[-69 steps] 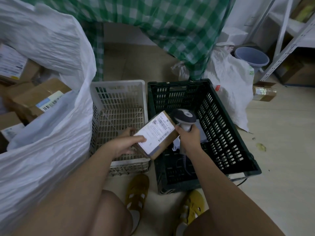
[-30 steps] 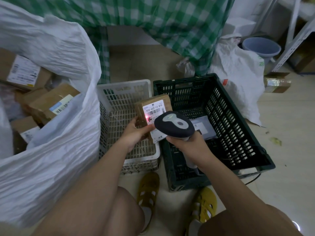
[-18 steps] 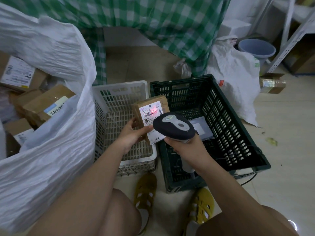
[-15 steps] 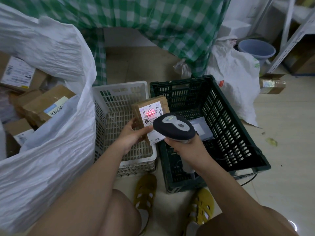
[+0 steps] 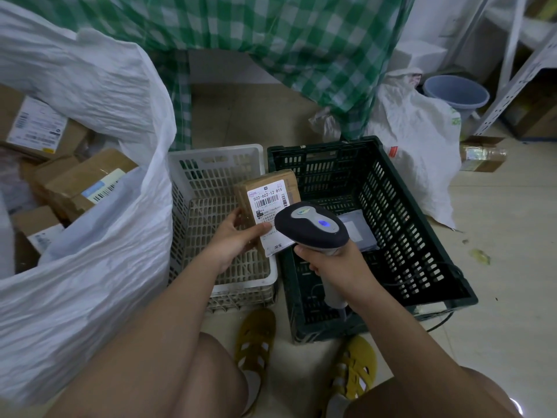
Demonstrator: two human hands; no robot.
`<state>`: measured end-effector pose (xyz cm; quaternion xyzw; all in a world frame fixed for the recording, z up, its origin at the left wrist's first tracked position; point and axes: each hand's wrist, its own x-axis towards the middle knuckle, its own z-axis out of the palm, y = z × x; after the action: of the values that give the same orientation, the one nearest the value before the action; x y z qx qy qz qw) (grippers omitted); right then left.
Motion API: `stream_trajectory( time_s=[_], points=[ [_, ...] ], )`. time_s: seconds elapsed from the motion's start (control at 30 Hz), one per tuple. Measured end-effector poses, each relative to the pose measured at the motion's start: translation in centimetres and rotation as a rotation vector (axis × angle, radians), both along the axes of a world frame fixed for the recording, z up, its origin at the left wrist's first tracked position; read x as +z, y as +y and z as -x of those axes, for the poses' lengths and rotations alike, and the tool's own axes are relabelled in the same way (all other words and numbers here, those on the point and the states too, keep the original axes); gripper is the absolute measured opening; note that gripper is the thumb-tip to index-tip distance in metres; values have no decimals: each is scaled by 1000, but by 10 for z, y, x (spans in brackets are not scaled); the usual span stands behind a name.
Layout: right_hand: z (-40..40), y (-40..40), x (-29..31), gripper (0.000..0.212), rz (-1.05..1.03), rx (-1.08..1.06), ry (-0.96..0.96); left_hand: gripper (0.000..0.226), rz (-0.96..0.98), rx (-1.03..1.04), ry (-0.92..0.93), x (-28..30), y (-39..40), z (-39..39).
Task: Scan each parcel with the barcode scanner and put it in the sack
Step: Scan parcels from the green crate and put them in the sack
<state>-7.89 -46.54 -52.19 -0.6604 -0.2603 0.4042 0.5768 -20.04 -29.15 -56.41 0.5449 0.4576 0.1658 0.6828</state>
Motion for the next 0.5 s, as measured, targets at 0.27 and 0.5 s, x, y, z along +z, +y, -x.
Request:
stream_trajectory(
  time_s=[0.27,0.5],
  points=[
    [-3,-3,10,14,47,-147,28,68,-80,49,-30,30,-28,-2],
    [-2,-10,67,32,-42,-313,18,63,-171,140,-179,90,-45,16]
  ],
)
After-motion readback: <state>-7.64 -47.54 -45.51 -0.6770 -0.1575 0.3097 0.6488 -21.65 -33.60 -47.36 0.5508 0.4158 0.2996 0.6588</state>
